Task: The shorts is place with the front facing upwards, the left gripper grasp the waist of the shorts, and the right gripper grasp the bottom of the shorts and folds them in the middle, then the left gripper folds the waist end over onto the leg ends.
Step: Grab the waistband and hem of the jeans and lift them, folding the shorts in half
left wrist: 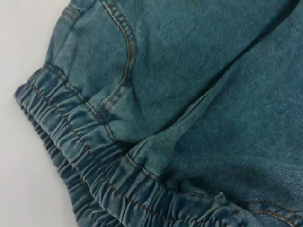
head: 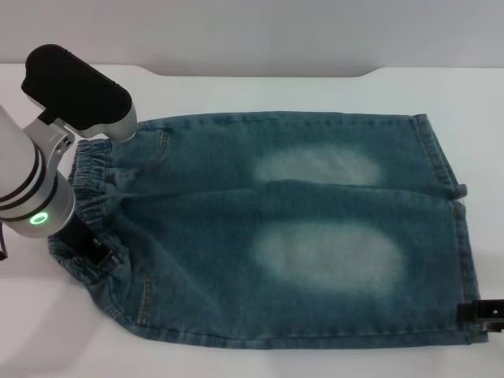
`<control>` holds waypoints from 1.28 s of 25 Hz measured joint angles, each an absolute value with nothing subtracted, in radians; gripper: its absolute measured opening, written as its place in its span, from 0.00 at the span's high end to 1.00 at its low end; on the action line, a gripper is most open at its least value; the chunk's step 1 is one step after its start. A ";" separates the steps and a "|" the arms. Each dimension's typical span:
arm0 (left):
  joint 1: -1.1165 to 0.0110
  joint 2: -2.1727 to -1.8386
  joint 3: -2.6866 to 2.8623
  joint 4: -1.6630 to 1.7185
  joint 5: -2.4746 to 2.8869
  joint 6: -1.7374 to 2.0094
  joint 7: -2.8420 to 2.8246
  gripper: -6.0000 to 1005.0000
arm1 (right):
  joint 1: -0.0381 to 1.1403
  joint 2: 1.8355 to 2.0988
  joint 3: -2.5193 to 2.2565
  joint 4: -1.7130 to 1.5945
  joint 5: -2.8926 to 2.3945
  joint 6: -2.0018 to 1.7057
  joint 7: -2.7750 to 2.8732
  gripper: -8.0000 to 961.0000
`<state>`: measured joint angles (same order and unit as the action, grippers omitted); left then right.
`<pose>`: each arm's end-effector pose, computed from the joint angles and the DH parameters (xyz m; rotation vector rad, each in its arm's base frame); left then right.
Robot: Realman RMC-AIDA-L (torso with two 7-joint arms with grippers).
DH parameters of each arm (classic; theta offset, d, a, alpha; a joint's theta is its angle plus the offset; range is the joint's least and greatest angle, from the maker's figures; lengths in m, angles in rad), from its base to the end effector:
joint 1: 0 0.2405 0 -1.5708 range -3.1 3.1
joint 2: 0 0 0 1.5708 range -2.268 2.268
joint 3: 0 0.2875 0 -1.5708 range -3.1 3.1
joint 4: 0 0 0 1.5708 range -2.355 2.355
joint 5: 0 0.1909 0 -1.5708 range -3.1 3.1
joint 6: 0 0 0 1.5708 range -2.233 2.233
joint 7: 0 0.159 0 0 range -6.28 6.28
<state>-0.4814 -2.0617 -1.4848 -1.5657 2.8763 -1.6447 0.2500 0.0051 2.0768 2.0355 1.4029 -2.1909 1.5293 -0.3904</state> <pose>-0.2407 0.3222 -0.0176 -2.2699 -0.9616 0.7952 0.3418 0.2200 0.0102 -1.9904 1.9792 0.1771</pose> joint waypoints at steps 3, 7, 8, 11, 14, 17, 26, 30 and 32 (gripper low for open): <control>-0.482 -2.062 -1.482 -1.565 2.876 -1.644 0.250 0.95 | 0.013 2.077 2.035 1.386 -2.192 1.528 -0.392 0.40; -0.482 -2.062 -1.477 -1.565 2.876 -1.643 0.250 0.95 | 0.015 2.077 2.036 1.379 -2.195 1.525 -0.394 0.40; -0.482 -2.062 -1.477 -1.565 2.876 -1.643 0.250 0.95 | 0.015 2.077 2.036 1.379 -2.195 1.524 -0.395 0.40; -0.482 -2.062 -1.477 -1.568 2.877 -1.643 0.248 0.95 | 0.017 2.077 2.032 1.373 -2.194 1.521 -0.397 0.40; -0.482 -2.062 -1.477 -1.573 2.877 -1.643 0.245 0.95 | 0.023 2.077 2.028 1.362 -2.190 1.520 -0.405 0.40; -0.482 -2.062 -1.478 -1.574 2.878 -1.643 0.243 0.95 | 0.028 2.077 2.027 1.352 -2.187 1.519 -0.410 0.40; -0.482 -2.062 -1.477 -1.575 2.879 -1.644 0.243 0.95 | 0.044 2.075 2.026 1.327 -2.159 1.523 -0.431 0.40; -0.480 -2.062 -1.478 -1.575 2.879 -1.645 0.243 0.95 | 0.042 2.076 2.024 1.325 -2.122 1.541 -0.479 0.40; -0.480 -2.062 -1.478 -1.575 2.879 -1.645 0.243 0.95 | 0.039 2.076 2.021 1.327 -2.106 1.544 -0.493 0.44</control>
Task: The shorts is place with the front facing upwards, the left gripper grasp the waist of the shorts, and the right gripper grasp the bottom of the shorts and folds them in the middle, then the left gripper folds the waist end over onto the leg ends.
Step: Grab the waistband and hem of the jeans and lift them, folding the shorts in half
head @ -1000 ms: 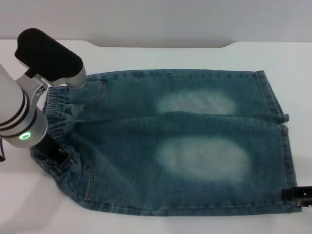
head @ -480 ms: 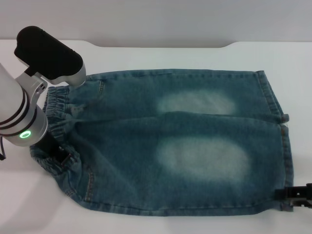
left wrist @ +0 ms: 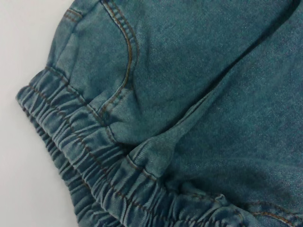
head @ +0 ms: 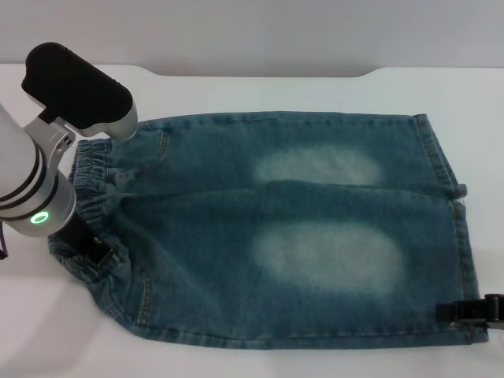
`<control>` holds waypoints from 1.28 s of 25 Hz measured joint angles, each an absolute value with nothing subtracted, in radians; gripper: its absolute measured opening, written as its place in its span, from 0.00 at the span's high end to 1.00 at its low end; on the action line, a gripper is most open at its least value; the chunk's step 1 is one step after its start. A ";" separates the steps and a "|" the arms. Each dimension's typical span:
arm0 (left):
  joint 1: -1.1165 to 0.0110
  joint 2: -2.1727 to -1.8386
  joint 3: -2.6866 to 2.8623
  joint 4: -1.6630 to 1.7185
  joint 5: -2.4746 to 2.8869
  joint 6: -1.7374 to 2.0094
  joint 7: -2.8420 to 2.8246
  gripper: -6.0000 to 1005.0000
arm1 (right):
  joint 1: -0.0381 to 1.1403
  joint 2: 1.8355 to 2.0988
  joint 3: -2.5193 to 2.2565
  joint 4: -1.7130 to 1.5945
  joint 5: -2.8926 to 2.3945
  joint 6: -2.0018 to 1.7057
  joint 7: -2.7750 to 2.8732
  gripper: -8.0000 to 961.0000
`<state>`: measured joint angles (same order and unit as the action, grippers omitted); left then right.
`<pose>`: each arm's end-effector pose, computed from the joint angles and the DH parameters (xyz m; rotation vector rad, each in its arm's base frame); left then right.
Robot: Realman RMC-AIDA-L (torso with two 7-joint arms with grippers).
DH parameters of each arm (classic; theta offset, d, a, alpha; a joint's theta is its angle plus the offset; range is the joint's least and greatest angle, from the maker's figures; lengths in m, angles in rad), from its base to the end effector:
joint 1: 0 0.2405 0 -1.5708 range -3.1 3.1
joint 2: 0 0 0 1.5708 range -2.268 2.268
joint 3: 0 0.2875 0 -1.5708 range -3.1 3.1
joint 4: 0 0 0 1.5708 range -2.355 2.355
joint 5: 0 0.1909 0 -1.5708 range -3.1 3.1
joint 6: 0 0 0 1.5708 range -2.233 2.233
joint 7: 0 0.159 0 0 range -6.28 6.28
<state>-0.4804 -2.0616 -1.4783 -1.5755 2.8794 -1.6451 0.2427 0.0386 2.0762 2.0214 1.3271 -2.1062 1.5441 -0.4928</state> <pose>-0.2389 0.3221 -0.0175 -2.2669 -0.9553 0.7904 0.3294 0.2253 -0.0026 -2.1418 1.9436 0.2510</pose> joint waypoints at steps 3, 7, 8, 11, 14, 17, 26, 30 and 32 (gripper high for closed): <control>-0.480 -2.061 -1.480 -1.575 2.879 -1.646 0.243 0.95 | 0.039 2.075 2.015 1.324 -2.105 1.545 -0.495 0.57; -0.480 -2.060 -1.480 -1.575 2.881 -1.646 0.244 0.95 | 0.041 2.075 2.016 1.320 -2.107 1.540 -0.493 0.73; -0.480 -2.060 -1.480 -1.575 2.881 -1.646 0.244 0.95 | 0.041 2.075 2.019 1.323 -2.110 1.537 -0.485 0.77; -0.480 -2.060 -1.482 -1.571 2.881 -1.646 0.246 0.95 | 0.041 2.071 2.024 1.338 -2.127 1.536 -0.457 0.91; -0.481 -2.060 -1.482 -1.568 2.881 -1.646 0.246 0.95 | 0.043 2.071 2.024 1.372 -2.159 1.551 -0.435 0.88; -0.483 -2.060 -1.482 -1.567 2.881 -1.648 0.244 0.95 | 0.043 2.071 2.026 1.411 -2.184 1.562 -0.424 0.78; -0.483 -2.060 -1.484 -1.576 2.881 -1.660 0.237 0.95 | 0.044 2.073 2.036 1.379 -2.202 1.554 -0.418 0.58; -0.493 -2.060 -1.478 -1.600 2.881 -1.675 0.230 0.95 | 0.050 2.075 2.029 1.345 -2.198 1.548 -0.426 0.48; -0.498 -2.060 -1.478 -1.606 2.881 -1.681 0.229 0.95 | 0.054 2.076 2.028 1.332 -2.197 1.544 -0.432 0.43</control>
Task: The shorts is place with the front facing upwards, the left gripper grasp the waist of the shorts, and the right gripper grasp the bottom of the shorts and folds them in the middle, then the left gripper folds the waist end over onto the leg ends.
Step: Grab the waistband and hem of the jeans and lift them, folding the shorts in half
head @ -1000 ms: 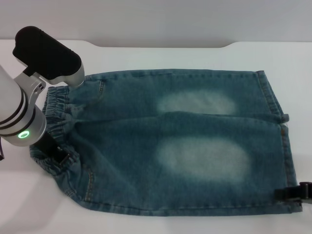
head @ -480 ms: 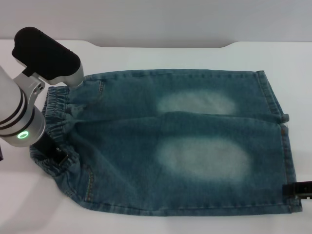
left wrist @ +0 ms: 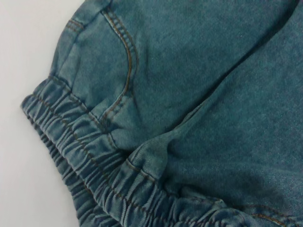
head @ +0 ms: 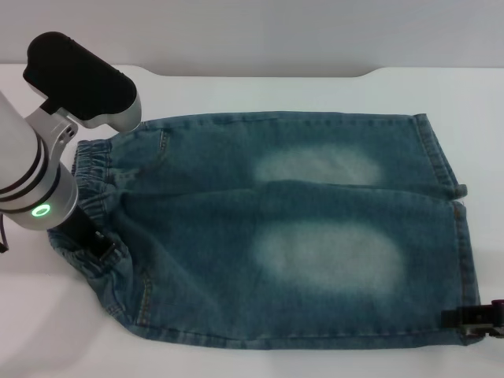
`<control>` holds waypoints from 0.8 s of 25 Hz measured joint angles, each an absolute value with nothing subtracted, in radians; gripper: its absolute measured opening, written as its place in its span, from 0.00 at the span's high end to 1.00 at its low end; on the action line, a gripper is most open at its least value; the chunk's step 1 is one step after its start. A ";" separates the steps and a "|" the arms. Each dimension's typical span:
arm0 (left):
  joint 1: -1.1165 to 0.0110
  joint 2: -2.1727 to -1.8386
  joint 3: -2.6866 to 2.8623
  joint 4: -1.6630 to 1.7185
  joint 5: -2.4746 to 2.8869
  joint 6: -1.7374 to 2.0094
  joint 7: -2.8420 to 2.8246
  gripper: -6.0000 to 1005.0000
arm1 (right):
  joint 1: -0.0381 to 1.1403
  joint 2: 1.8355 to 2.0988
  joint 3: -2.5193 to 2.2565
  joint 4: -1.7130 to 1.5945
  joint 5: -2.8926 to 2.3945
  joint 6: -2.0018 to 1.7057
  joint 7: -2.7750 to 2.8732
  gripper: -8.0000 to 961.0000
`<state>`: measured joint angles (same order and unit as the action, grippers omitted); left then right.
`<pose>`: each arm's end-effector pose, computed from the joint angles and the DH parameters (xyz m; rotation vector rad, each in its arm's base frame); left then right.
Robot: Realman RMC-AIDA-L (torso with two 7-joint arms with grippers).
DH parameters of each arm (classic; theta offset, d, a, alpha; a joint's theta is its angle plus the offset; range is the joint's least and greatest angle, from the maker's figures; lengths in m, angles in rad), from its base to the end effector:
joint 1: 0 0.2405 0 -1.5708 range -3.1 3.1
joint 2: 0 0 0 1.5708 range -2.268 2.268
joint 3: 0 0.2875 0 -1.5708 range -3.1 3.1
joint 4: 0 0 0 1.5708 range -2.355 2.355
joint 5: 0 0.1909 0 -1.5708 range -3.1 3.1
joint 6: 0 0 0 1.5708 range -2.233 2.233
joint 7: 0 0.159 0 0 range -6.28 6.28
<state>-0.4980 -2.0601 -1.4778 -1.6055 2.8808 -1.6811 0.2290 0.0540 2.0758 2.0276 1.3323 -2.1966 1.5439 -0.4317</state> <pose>-0.2299 0.3231 -0.0140 -2.2654 -0.9428 0.7905 0.3393 0.2259 -0.0011 -2.0680 1.9835 0.1465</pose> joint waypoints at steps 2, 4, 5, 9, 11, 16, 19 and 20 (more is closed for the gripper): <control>-0.501 -2.060 -1.477 -1.609 2.882 -1.687 0.229 0.95 | 0.056 2.077 2.028 1.329 -2.196 1.543 -0.434 0.41; -0.501 -2.060 -1.477 -1.610 2.883 -1.688 0.229 0.95 | 0.056 2.077 2.027 1.328 -2.195 1.544 -0.434 0.42; -0.501 -2.060 -1.477 -1.610 2.884 -1.690 0.229 0.95 | 0.055 2.078 2.026 1.329 -2.195 1.546 -0.434 0.42; -0.499 -2.060 -1.476 -1.611 2.885 -1.692 0.228 0.95 | 0.052 2.078 2.025 1.338 -2.196 1.552 -0.425 0.42; -0.499 -2.060 -1.476 -1.608 2.886 -1.692 0.229 0.95 | 0.053 2.078 2.025 1.335 -2.196 1.552 -0.425 0.42; -0.500 -2.060 -1.476 -1.603 2.886 -1.687 0.230 0.95 | 0.061 2.079 2.014 1.326 -2.195 1.549 -0.429 0.42; -0.500 -2.060 -1.476 -1.602 2.885 -1.687 0.231 0.95 | 0.054 2.079 2.012 1.347 -2.192 1.556 -0.443 0.42; -0.500 -2.060 -1.476 -1.602 2.885 -1.686 0.231 0.95 | 0.049 2.078 2.011 1.357 -2.187 1.556 -0.450 0.42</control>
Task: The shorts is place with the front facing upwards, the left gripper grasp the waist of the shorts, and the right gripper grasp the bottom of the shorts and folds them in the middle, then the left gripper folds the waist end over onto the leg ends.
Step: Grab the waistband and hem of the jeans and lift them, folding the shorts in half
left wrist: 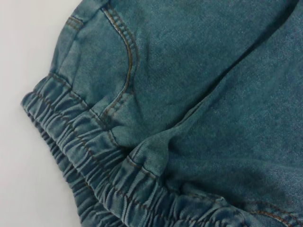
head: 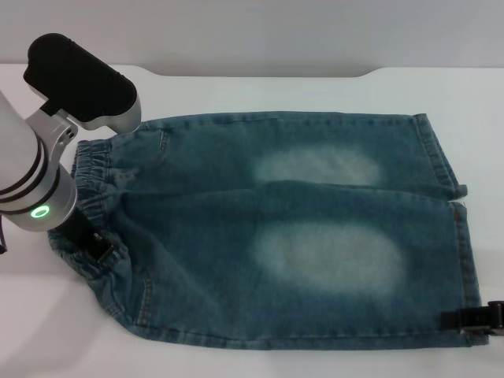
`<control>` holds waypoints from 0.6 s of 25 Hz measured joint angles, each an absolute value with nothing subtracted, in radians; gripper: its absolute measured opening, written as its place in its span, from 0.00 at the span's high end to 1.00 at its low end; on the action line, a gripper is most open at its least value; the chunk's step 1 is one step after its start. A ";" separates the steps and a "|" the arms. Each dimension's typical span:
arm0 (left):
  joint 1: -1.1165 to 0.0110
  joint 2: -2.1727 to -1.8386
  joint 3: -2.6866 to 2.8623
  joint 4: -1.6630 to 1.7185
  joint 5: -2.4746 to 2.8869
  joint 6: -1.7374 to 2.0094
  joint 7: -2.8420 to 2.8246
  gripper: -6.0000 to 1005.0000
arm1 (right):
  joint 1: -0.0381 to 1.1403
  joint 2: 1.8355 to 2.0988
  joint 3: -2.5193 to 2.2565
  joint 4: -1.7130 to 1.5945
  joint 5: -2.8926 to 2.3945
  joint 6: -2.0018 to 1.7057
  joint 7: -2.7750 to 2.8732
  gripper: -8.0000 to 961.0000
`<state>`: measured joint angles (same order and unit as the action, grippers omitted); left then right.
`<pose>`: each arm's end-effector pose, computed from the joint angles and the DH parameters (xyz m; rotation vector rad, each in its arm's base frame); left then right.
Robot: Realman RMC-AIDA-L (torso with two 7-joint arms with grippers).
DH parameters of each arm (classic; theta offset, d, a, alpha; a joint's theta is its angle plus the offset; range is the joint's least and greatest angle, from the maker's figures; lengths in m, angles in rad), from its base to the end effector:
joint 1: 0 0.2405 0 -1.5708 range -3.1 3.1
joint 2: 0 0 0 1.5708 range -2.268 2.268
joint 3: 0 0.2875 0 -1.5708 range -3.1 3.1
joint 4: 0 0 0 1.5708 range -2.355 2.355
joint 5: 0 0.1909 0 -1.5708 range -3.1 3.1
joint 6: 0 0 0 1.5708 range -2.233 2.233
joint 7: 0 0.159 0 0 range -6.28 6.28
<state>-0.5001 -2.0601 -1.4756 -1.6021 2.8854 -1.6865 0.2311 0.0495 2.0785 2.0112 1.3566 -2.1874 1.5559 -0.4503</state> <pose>-0.2306 0.3227 -0.0139 -2.2638 -0.9404 0.8036 0.3330 0.2252 -0.0024 -2.1195 1.9460 0.1421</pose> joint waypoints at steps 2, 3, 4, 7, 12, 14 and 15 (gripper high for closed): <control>-0.500 -2.060 -1.476 -1.602 2.885 -1.686 0.232 0.95 | 0.044 2.077 2.009 1.365 -2.180 1.555 -0.470 0.45; -0.500 -2.060 -1.476 -1.602 2.885 -1.686 0.233 0.95 | 0.044 2.077 2.009 1.365 -2.180 1.555 -0.470 0.48; -0.500 -2.060 -1.476 -1.602 2.885 -1.686 0.233 0.95 | 0.046 2.077 2.008 1.362 -2.180 1.554 -0.477 0.50; -0.500 -2.060 -1.478 -1.601 2.885 -1.684 0.234 0.95 | 0.051 2.077 2.001 1.349 -2.181 1.555 -0.491 0.58; -0.500 -2.060 -1.480 -1.601 2.885 -1.682 0.236 0.95 | 0.052 2.075 2.034 1.352 -2.180 1.549 -0.472 0.76; -0.499 -2.060 -1.482 -1.601 2.885 -1.682 0.236 0.95 | 0.052 2.074 2.066 1.356 -2.181 1.555 -0.458 0.92; -0.499 -2.059 -1.483 -1.600 2.885 -1.682 0.236 0.95 | 0.052 2.073 2.077 1.357 -2.183 1.560 -0.453 0.91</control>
